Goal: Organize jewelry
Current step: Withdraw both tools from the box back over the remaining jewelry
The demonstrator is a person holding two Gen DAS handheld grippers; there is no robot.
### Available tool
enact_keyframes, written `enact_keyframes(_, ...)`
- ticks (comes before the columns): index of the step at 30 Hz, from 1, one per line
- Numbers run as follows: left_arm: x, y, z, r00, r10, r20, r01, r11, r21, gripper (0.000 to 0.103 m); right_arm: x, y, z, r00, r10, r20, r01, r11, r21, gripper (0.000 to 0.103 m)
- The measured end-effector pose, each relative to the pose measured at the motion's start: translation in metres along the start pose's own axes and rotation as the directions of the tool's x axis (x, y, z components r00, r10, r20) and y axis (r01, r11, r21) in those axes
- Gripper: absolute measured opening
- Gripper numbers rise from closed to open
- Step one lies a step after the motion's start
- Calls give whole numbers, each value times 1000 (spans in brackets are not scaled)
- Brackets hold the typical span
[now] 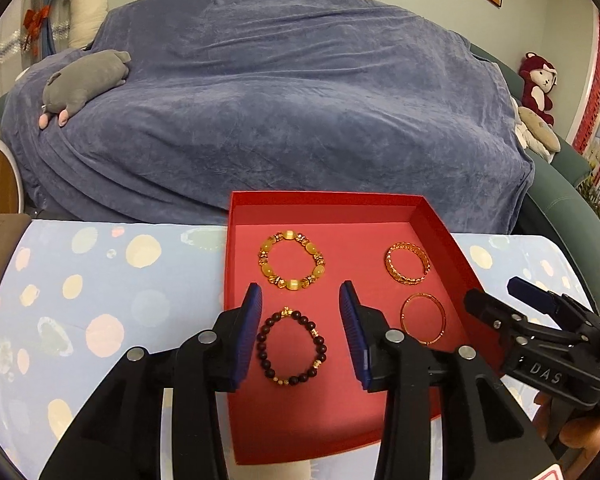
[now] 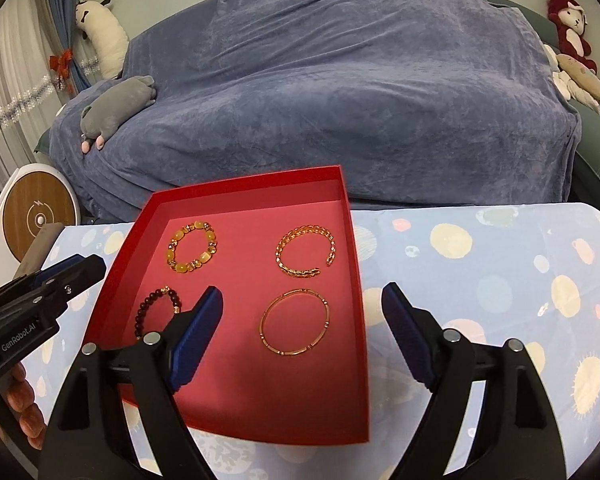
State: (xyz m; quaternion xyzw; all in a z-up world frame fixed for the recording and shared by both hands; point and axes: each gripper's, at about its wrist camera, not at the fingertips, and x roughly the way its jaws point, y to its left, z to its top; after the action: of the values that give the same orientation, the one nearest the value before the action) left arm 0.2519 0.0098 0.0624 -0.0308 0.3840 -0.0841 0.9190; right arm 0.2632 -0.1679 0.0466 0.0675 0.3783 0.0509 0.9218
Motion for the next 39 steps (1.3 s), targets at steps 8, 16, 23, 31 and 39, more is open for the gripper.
enact_keyframes(8, -51, 11, -12, 1000, 2, 22, -2, 1000, -16, 38, -57, -9, -14, 999, -21, 29, 21, 1000, 17, 78)
enact_keyframes(16, -83, 11, -48, 1000, -20, 2, 20, 999, -48, 38, -102, -12, -49, 999, -26, 42, 25, 1000, 18, 78)
enact_keyframes(23, -99, 4, -90, 999, -21, -36, 20, 999, -39, 38, -129, -5, -83, 999, -29, 40, 29, 999, -15, 78)
enact_keyframes(31, -109, -3, -129, 994, -64, -84, 61, 997, -46, 38, -146, -3, -128, 999, -38, -5, 38, 999, -37, 77)
enact_keyframes(39, -110, -13, -146, 993, -69, -98, 68, 998, -17, 38, -135, -9, -171, 994, -45, -102, 41, 998, -44, 67)
